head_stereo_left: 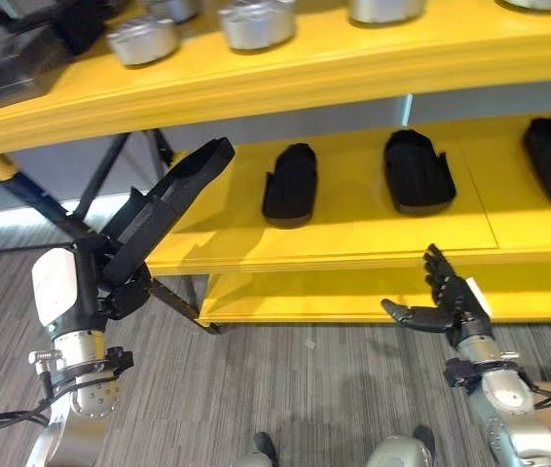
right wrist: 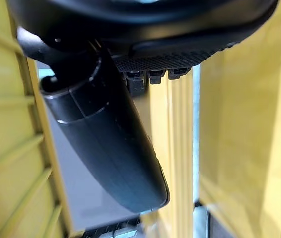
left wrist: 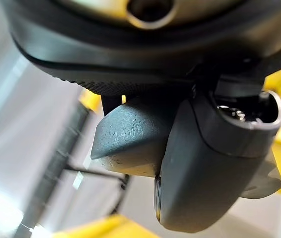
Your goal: Move parts from the plastic box to the shelf.
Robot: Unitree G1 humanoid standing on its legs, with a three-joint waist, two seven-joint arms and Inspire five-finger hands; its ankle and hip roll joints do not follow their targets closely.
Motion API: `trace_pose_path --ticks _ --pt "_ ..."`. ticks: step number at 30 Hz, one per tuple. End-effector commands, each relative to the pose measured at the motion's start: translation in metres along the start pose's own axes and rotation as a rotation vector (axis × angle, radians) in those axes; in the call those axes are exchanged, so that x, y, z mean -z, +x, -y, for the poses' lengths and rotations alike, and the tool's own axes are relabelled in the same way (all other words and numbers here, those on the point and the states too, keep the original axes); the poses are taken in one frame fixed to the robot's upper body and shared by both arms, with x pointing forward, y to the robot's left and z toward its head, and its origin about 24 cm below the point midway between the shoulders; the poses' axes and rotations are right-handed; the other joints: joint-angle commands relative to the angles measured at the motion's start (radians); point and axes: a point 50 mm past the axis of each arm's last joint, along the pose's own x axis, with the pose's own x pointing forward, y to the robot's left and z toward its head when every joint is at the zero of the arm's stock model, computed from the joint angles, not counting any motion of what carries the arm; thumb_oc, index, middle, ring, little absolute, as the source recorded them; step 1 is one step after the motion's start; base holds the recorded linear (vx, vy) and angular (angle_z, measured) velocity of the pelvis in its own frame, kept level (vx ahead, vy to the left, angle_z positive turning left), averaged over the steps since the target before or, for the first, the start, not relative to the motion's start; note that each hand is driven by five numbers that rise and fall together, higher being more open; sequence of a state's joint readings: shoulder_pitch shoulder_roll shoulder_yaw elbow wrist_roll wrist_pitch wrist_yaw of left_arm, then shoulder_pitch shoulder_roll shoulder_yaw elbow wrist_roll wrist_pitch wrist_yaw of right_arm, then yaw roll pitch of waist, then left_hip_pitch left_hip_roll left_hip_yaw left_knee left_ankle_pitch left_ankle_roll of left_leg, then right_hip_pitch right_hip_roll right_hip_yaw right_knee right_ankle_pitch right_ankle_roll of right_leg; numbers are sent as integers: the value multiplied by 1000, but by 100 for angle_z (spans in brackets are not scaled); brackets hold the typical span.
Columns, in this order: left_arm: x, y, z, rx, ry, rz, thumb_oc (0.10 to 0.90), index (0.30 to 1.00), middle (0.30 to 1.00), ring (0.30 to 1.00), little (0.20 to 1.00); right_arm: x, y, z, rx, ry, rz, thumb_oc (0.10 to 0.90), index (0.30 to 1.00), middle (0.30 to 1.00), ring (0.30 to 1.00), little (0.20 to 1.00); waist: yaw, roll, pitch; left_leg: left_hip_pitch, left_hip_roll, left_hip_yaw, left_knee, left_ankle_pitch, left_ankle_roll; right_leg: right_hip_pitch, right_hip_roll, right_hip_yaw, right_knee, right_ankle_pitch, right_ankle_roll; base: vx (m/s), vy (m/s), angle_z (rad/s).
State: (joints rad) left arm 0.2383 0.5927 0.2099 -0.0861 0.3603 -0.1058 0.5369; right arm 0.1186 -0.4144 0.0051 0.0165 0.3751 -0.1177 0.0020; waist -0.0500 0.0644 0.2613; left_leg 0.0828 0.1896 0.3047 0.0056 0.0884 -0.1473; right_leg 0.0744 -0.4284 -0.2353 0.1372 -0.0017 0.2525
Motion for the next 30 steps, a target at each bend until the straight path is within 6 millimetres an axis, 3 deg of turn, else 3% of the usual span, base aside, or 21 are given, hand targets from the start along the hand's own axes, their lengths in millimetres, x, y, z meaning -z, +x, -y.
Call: trace_pose_path --ticks 1,7,10,15,19,22,24,25,30 --pt "-20 32 -48 -309 -1 151 400 300 300 300 300 -65 15 21 51 -53 295 900 1000 1000 1000 1000 -42 16 -96 25 73 -15 -56 25 4 -23 127 -74 88 -92 -108 84 68 28" --pt "-16 32 -62 -404 18 164 400 300 300 300 300 -66 19 17 65 -32 291 900 1000 1000 1000 1000 -2 -10 -106 28 64 -8 -52 9 7 13 99 -119 10 -33 -76 53 17 5" --pt "-15 35 -64 -372 82 203 400 300 300 300 300 -69 20 11 29 -35 307 900 1000 1000 1000 1000 10 -21 -111 28 64 -5 -52 7 8 25 97 -127 -20 -9 -67 57 -13 -3" --pt "-15 47 -57 -313 54 183 400 300 300 300 300 -84 20 13 26 -41 352 900 1000 1000 1000 1000 30 -60 -127 9 66 -7 -33 -9 16 46 110 -130 -45 3 -57 87 35 6" --pt "-16 50 -53 -292 44 178 400 300 300 300 300 -86 19 14 31 -21 363 900 1000 1000 1000 1000 36 -72 -127 4 53 4 -21 -20 28 48 121 -141 -38 0 -61 46 111 3" --pt "-10 46 -54 -291 56 136 400 300 300 300 300 -87 23 10 4 1 365 900 1000 1000 1000 1000 66 -77 -126 31 50 53 -23 -38 21 43 124 -238 -37 16 -57 40 76 -15" --pt "-3 36 -60 -314 73 109 400 300 300 300 300 -93 28 2 -28 3 387 900 1000 1000 1000 1000 118 -71 -123 65 59 130 -35 -44 15 29 91 -384 -38 76 -53 -34 44 -78" --pt "-2 32 -64 -316 77 101 400 300 300 300 300 -96 29 -5 -36 -9 403 900 1000 1000 1000 1000 135 -70 -117 78 51 147 -39 -51 25 19 79 -413 -36 94 -52 -46 32 -133" --pt "0 34 -63 -335 75 77 400 300 300 300 300 -97 29 -13 -73 -42 409 900 1000 1000 1000 1000 125 -79 -118 63 48 164 -8 -61 28 7 86 -410 -63 109 -52 -54 45 -38"
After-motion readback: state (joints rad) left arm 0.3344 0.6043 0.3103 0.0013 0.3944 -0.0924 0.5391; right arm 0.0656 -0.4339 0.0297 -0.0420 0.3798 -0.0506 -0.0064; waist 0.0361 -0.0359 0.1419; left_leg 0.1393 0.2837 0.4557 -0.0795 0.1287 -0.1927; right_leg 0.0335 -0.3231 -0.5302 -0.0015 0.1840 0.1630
